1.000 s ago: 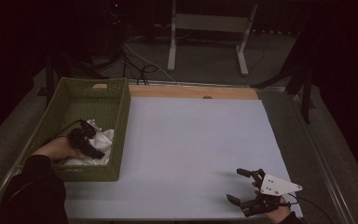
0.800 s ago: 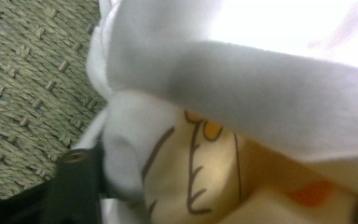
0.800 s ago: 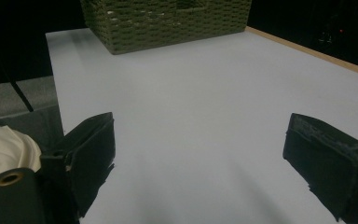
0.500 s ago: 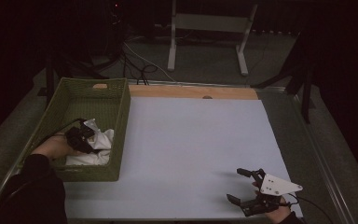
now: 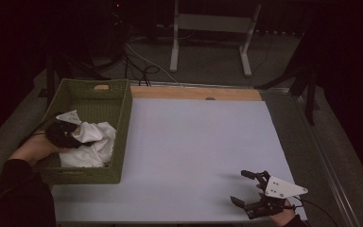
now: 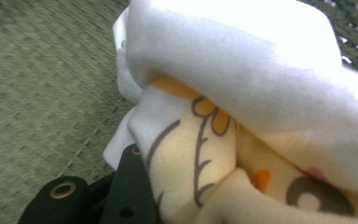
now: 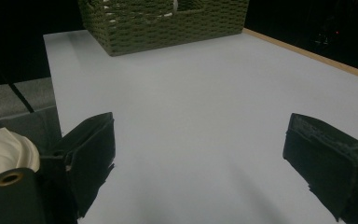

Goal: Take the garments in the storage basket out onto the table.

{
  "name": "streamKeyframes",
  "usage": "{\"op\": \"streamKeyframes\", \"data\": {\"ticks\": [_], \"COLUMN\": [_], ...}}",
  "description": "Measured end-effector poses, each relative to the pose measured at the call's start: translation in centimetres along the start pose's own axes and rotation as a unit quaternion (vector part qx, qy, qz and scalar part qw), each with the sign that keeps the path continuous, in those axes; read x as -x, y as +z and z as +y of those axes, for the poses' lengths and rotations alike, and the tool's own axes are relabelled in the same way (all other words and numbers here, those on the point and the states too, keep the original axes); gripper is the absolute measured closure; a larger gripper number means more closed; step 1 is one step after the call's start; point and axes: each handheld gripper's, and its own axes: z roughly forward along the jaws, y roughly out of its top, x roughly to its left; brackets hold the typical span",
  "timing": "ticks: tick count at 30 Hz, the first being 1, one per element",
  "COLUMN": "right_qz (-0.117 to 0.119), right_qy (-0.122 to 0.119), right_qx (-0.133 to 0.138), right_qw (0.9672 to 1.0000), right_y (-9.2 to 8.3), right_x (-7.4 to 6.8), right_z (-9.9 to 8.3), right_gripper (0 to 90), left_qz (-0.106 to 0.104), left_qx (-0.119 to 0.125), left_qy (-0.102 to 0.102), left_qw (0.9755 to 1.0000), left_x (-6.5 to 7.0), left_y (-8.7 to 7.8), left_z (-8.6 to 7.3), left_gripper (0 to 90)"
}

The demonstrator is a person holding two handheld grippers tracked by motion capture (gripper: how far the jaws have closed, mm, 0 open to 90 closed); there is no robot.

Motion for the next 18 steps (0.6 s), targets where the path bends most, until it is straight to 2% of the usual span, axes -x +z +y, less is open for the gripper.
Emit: {"op": "streamKeyframes", "data": {"ticks": [5,9,11,15,16,18], "right_qz": [-0.001,-0.001,-0.002,-0.003,-0.002,-0.002], "right_qy": [-0.002,-0.005,-0.005,-0.004,-0.001,-0.002], "right_qx": [0.001,0.004,0.004,0.004,0.004,0.004], "right_qw": [1.0000,1.0000,1.0000,1.0000,1.0000,1.0000], "right_y": [0.0,0.0,0.0,0.0,-0.1,-0.1], "right_x": [0.0,0.0,0.0,0.0,0.0,0.0], "right_z": [0.0,0.1,0.1,0.1,0.1,0.1], "right_gripper": [9.2,9.2,9.2,9.2,9.2,9.2], "left_qz": [0.003,0.003,0.006,0.006,0.008,0.005], "left_qx": [0.038,0.067,0.071,0.100,0.109,0.133], "left_qy": [-0.005,-0.013,-0.012,-0.020,-0.015,-0.020], "left_qw": [0.9992,0.9977,0.9974,0.9948,0.9939,0.9910], "left_x": [-0.1,-0.2,-0.2,-0.2,-0.1,-0.1], "left_y": [-1.7,-2.9,-3.2,-4.5,-4.8,-5.5], "left_z": [-0.3,-0.6,-0.7,-1.1,-1.1,-1.2], "left_gripper": [70.2,70.1,70.2,70.1,70.2,70.1]}}
